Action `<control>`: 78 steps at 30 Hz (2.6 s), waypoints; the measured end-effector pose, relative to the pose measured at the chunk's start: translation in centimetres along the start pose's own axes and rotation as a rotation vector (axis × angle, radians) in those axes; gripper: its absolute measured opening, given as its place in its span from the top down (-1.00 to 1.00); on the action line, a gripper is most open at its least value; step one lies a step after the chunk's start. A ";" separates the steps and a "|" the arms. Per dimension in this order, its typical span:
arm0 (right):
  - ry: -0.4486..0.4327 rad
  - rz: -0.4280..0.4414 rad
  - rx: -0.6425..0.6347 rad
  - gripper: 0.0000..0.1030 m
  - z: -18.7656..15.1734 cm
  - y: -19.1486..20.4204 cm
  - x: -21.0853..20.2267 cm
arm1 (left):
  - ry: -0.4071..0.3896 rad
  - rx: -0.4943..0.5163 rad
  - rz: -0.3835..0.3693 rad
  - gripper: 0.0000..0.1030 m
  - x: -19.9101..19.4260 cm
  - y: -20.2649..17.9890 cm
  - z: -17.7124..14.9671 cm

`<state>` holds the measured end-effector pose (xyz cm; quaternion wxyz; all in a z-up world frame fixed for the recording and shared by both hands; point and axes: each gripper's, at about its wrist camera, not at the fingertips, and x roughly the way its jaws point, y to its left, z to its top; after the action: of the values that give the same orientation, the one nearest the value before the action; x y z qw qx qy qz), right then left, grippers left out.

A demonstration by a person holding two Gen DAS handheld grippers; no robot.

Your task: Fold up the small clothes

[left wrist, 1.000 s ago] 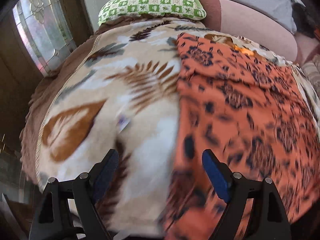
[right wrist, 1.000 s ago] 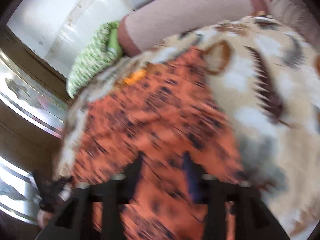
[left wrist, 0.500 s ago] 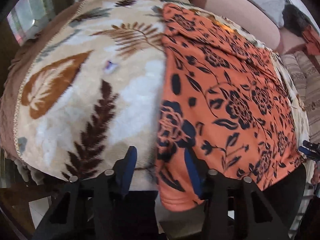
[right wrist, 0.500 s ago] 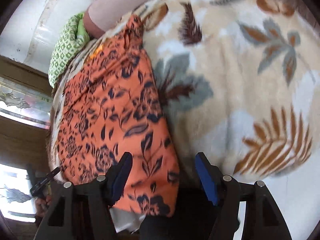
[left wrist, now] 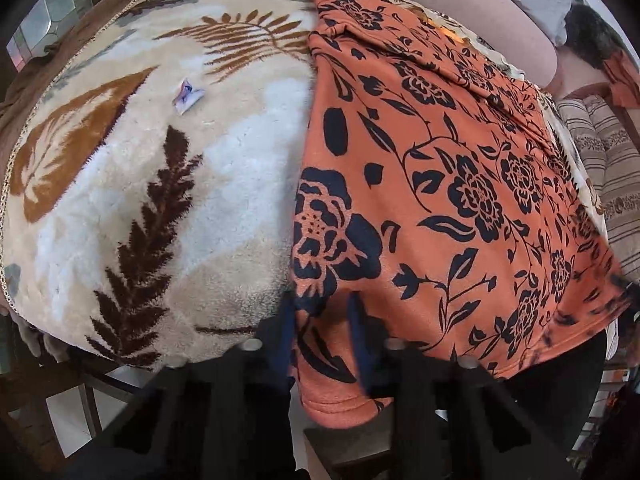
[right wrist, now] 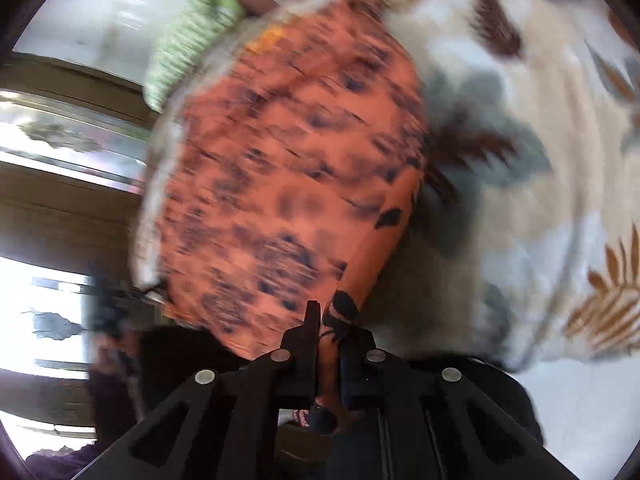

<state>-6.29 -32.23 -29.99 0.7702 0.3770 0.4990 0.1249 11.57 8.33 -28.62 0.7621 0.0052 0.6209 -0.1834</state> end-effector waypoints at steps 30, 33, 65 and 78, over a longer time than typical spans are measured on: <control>-0.330 0.152 0.080 0.86 15.7 1.9 -5.3 | -0.172 -0.105 -0.469 0.90 -5.6 2.8 18.8; -0.392 0.159 0.138 0.86 21.4 0.9 -4.3 | -0.201 -0.157 -0.447 0.90 -3.8 3.3 26.4; -0.372 -0.514 0.058 -0.12 37.1 5.6 15.6 | -0.404 -0.386 -0.122 0.03 4.3 -0.4 23.0; 0.041 -0.156 -0.429 -0.07 31.3 27.2 32.7 | -0.328 -0.403 -0.044 0.03 4.2 3.1 22.9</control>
<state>41.09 -9.25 -26.06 0.8299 0.1621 0.5041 0.1757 34.80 4.69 -28.08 0.8340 -0.1899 0.5131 -0.0709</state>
